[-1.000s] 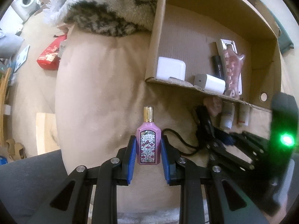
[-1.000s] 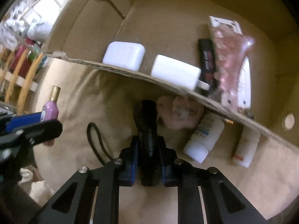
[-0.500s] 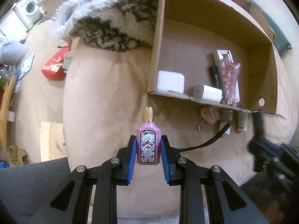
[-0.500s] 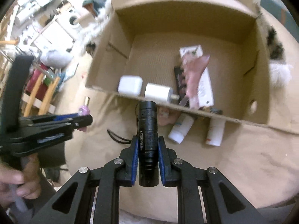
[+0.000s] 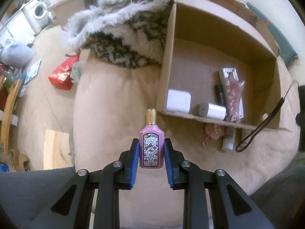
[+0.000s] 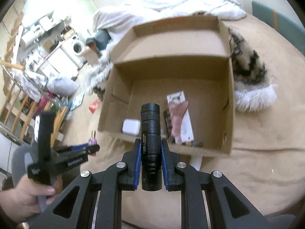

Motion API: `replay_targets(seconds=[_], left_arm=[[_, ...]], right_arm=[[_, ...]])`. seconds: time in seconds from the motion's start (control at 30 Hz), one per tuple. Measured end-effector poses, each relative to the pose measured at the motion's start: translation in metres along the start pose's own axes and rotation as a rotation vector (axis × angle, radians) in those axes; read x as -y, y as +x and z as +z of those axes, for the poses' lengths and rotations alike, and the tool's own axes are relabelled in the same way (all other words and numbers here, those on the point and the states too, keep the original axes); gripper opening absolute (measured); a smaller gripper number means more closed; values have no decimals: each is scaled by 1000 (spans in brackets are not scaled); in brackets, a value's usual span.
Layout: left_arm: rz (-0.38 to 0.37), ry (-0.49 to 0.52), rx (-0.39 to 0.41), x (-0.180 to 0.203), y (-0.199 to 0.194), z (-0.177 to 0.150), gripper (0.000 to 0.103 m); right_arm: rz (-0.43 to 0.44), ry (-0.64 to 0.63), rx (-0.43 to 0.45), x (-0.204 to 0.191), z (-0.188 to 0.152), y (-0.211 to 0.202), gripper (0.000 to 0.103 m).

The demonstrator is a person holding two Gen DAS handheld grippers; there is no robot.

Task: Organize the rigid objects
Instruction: 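Lower the perfume bottle and flashlight into the box and open both tools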

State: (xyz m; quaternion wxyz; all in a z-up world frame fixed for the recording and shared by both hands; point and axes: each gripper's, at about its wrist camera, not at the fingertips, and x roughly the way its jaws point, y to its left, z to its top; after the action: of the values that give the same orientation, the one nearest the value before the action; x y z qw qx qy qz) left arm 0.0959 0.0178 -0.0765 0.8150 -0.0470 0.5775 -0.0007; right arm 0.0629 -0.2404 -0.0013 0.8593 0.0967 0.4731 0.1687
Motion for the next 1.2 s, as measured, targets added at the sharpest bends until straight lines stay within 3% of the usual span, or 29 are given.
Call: replay_targets(seconds=[0.33, 0.57, 0.97, 1.2], left_arm=[[-38, 10, 97, 15, -32, 34, 23], [-62, 47, 134, 38, -38, 70, 23], [-77, 89, 83, 64, 21, 93, 23], [-43, 87, 61, 65, 48, 90, 23]], right_arm=[[20, -7, 97, 9, 51, -29, 20], [26, 13, 146, 20, 81, -26, 20], [-26, 116, 0, 63, 58, 65, 20], [-89, 80, -100, 61, 46, 103, 20]])
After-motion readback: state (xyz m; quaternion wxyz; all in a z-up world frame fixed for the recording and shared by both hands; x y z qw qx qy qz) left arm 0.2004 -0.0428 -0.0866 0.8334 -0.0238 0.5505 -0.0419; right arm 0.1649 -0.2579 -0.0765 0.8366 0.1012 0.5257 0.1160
